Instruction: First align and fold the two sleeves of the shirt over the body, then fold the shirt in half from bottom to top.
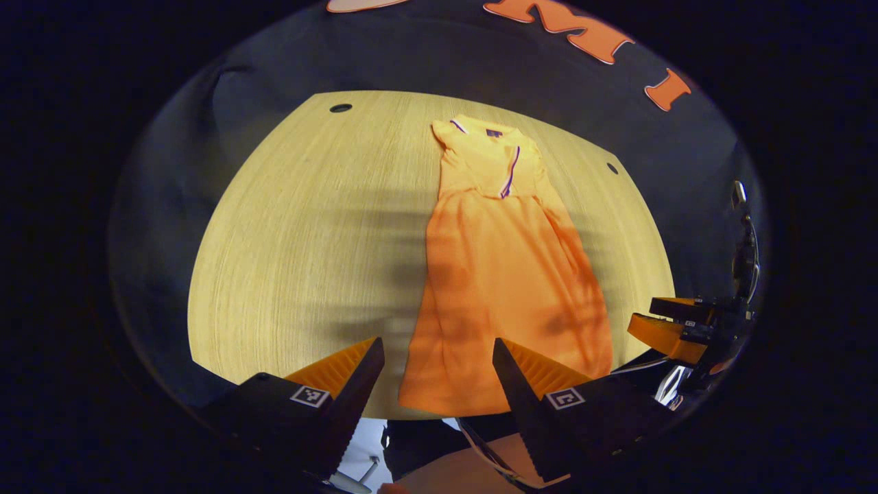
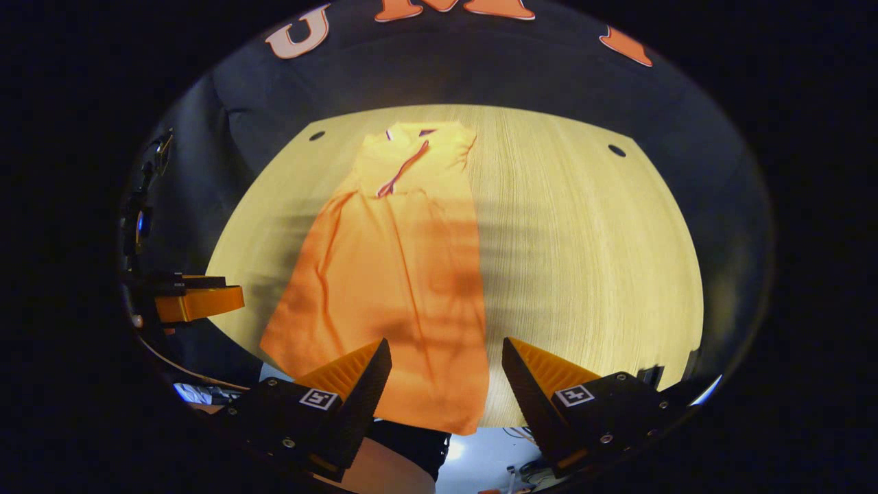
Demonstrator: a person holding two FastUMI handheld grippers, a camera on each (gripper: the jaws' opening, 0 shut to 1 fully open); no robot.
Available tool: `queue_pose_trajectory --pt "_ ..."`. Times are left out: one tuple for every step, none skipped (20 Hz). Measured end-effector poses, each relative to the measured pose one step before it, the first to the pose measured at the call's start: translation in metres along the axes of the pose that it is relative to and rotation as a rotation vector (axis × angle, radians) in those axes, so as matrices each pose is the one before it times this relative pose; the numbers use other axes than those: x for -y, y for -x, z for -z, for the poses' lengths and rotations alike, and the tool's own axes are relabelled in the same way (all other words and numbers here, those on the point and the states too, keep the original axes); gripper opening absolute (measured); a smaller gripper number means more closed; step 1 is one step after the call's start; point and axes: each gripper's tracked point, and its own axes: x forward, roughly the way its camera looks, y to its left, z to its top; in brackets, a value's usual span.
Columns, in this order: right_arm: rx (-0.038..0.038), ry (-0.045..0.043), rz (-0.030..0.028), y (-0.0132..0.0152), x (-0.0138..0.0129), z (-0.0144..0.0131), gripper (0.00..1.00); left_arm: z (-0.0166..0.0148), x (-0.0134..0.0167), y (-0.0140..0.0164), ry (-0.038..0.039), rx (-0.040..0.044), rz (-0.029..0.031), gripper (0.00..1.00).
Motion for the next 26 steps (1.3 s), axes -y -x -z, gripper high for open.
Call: queue_pose_trajectory --pt "-0.01876 0.00266 0.00115 -0.00429 -0.00140 0.00809 0.99 0.00947 0.00071 -0.00459 -0.01218 -0.02263 -0.00116 0.98" --pt "-0.01548 0.00354 -0.00098 -0.00285 -0.00169 0.00387 0.99 0.01018 0.00103 -0.00233 -0.00803 -0.02286 0.00211 0.98" --pt "-0.01682 0.00303 0.00113 -0.00342 -0.00194 0.00732 0.99 0.01007 -0.00010 -0.00268 -0.01038 -0.02392 0.00302 0.98" --pt "-0.01629 0.00179 0.00143 -0.00247 -0.00012 0.00809 0.99 0.00764 -0.00094 -0.00231 -0.00985 -0.02207 -0.00235 0.99" --pt "-0.01801 -0.00289 0.00195 -0.00312 -0.00004 0.00523 0.99 0.00680 -0.00161 -0.00351 -0.00683 -0.01931 -0.00552 0.98" --pt "-0.01850 -0.00911 0.00083 -0.00345 0.00039 0.00579 0.99 0.00636 0.00014 -0.00651 -0.00990 -0.01676 -0.00431 0.98" --pt "-0.02014 -0.00954 -0.00070 -0.00337 0.00047 0.00828 0.99 0.00441 -0.00008 -0.00501 -0.00752 -0.01401 -0.00742 0.98" --pt "-0.01752 -0.00444 0.00004 -0.00346 0.00062 0.00602 0.99 0.00370 0.00032 -0.00554 -0.00500 -0.01417 -0.00124 0.98" --pt "-0.01469 -0.00285 0.00443 -0.00408 0.00174 0.00680 0.99 0.00334 0.00048 -0.00659 -0.00092 -0.01477 -0.00153 0.98" --pt "-0.01653 -0.00073 0.00214 -0.00351 0.00111 0.00632 0.99 0.00219 0.00123 -0.00603 0.00320 -0.01519 0.00126 0.98" --pt "-0.01515 -0.00492 0.00216 -0.00424 0.00039 0.00600 0.99 0.00243 0.00214 -0.00528 0.00224 -0.01358 0.00463 0.98" --pt "-0.01408 -0.00786 0.00111 -0.00373 0.00049 0.00457 0.99 0.00464 0.00050 -0.00366 0.00335 -0.00986 -0.00604 0.98" --pt "-0.01066 -0.00672 0.00305 -0.00287 0.00070 0.00423 0.99 0.00382 -0.00006 -0.00388 0.00339 -0.00915 -0.00650 0.98" --pt "-0.00665 -0.00723 0.00566 -0.00320 0.00173 0.00280 0.99 0.00394 0.00040 -0.00340 0.00277 -0.00802 -0.01063 0.99" --pt "-0.00716 -0.00615 0.00291 -0.00293 0.00078 0.00208 0.99 0.00148 0.00143 -0.00422 -0.00213 -0.00769 -0.00636 0.99" --pt "-0.00886 -0.00807 0.00282 -0.00208 0.00116 0.00209 0.99 0.00393 0.00028 -0.00352 -0.00176 -0.01063 -0.00676 0.99" --pt "-0.00550 -0.00791 -0.00022 -0.00244 0.00107 0.00204 0.99 0.00102 0.00148 -0.00341 -0.00059 -0.00109 -0.00364 0.98" --pt "-0.00616 -0.00521 0.00152 -0.00114 0.00000 0.00098 0.99 0.00214 0.00145 -0.00169 -0.00170 -0.00205 -0.00254 0.98" --pt "-0.00494 0.00100 0.00094 -0.00188 -0.00077 0.00083 0.99 0.00161 0.00092 -0.00038 -0.00402 -0.00159 -0.00514 0.98" --pt "-0.00587 0.00965 -0.00131 -0.00154 -0.00098 0.00029 0.99 -0.00056 0.00089 -0.00114 -0.00247 0.00332 -0.00503 0.98" --pt "-0.00321 0.00690 -0.00257 -0.00137 -0.00165 0.00113 0.99 -0.00050 -0.00092 -0.00096 0.00341 -0.00101 -0.00777 0.98" --pt "-0.00003 0.00319 -0.00028 -0.00121 -0.00184 0.00074 0.99 0.00057 -0.00145 -0.00107 0.00412 0.00101 -0.00825 0.99" --pt "-0.00383 0.00817 0.00246 -0.00122 -0.00156 0.00247 0.99 -0.00025 0.00016 -0.00025 0.00298 0.00020 -0.00447 0.98" --pt "-0.00500 0.02090 -0.00084 -0.00150 -0.00226 0.00229 0.99 0.00071 0.00056 -0.00087 -0.00283 -0.00209 -0.00603 0.97" --pt "-0.00242 0.01722 0.00962 -0.00189 -0.00121 0.00167 0.95 0.00058 -0.00036 -0.00004 -0.00842 -0.00255 -0.00942 0.97" --pt "-0.00141 0.00664 0.00192 -0.00083 -0.00133 0.00143 0.92 -0.00025 -0.00023 -0.00106 -0.01135 -0.00317 -0.01062 0.96"
